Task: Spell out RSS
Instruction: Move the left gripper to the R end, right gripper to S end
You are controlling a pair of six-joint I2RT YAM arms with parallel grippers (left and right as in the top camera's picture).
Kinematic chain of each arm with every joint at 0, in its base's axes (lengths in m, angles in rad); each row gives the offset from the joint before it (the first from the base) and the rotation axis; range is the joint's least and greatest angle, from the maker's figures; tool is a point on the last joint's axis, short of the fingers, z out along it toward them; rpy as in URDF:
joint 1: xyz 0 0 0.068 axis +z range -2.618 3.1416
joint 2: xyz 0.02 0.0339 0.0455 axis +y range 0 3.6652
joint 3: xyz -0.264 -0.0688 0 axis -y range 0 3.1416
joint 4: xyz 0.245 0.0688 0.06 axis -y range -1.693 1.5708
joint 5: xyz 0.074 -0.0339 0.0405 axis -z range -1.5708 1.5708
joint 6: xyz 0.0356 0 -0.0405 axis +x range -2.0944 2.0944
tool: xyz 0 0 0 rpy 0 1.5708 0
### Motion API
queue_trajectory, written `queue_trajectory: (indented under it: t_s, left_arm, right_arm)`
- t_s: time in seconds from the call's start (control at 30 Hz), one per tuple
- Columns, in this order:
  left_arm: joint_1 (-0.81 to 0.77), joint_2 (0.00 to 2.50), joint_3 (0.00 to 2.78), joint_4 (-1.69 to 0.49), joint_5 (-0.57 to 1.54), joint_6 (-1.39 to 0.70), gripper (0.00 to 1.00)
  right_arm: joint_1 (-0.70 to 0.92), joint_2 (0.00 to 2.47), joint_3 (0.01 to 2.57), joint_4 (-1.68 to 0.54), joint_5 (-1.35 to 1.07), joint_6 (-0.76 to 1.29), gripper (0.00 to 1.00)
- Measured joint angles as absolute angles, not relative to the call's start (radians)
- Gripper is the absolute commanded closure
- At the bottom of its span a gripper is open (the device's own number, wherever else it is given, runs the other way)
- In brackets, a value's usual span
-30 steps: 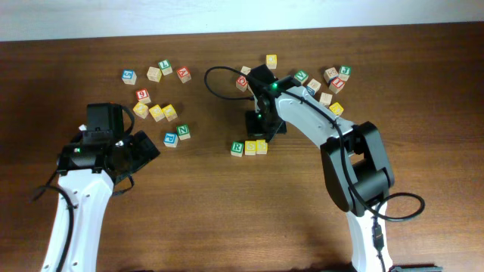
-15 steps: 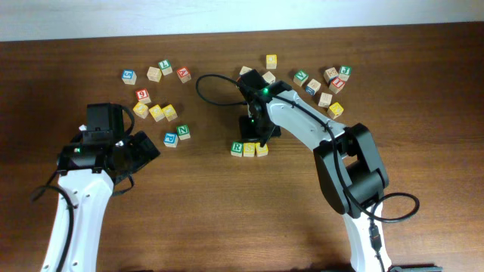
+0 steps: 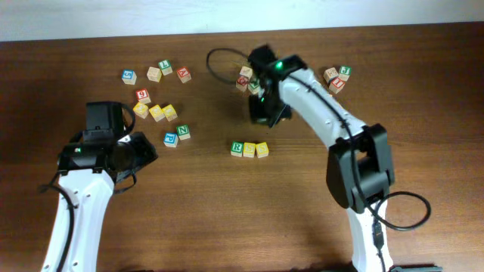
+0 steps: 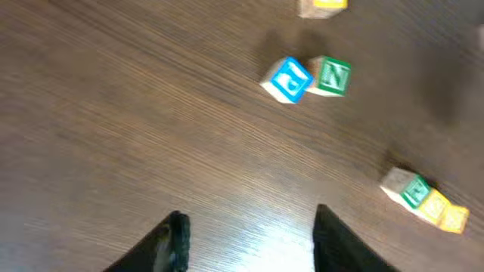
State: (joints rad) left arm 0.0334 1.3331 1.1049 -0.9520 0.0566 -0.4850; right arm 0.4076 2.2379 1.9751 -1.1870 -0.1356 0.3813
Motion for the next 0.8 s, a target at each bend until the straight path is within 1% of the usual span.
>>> queue_trajectory:
  t_s: [0.03, 0.07, 0.17, 0.23, 0.37, 0.5, 0.63, 0.8]
  left_arm:
    - [0.027, 1.333, 1.105, -0.946, 0.066, -0.476, 0.95]
    - [0.019, 1.333, 1.105, -0.936, 0.075, -0.467, 1.00]
    - [-0.035, 1.344, 1.104, -0.872, 0.091, -0.450, 1.00]
    - [-0.070, 1.376, 1.104, -0.818, 0.105, -0.444, 1.00]
    - [-0.159, 1.495, 1.102, -0.636, 0.210, -0.379, 1.00]
    - [-0.228, 1.581, 1.100, -0.519, 0.256, -0.342, 1.00]
    - [-0.281, 1.646, 1.100, -0.471, 0.268, -0.326, 1.00]
    - [-0.337, 1.757, 1.100, -0.457, 0.262, -0.316, 1.00]
  right_arm:
    - [0.394, 2.238, 2.004, -1.217, -0.135, 0.381, 0.96]
    - [0.381, 2.238, 2.031, -1.255, -0.135, 0.382, 0.96]
    - [0.331, 2.238, 2.091, -1.372, -0.136, 0.381, 0.96]
    - [0.302, 2.238, 2.098, -1.409, -0.135, 0.381, 0.96]
    - [0.253, 2.228, 2.098, -1.489, -0.128, 0.380, 0.96]
    - [0.238, 2.156, 2.096, -1.595, -0.055, 0.377, 0.96]
    - [0.239, 2.077, 2.065, -1.592, -0.011, 0.370, 0.96]
    - [0.239, 2.065, 1.885, -1.457, -0.069, 0.348, 0.96]
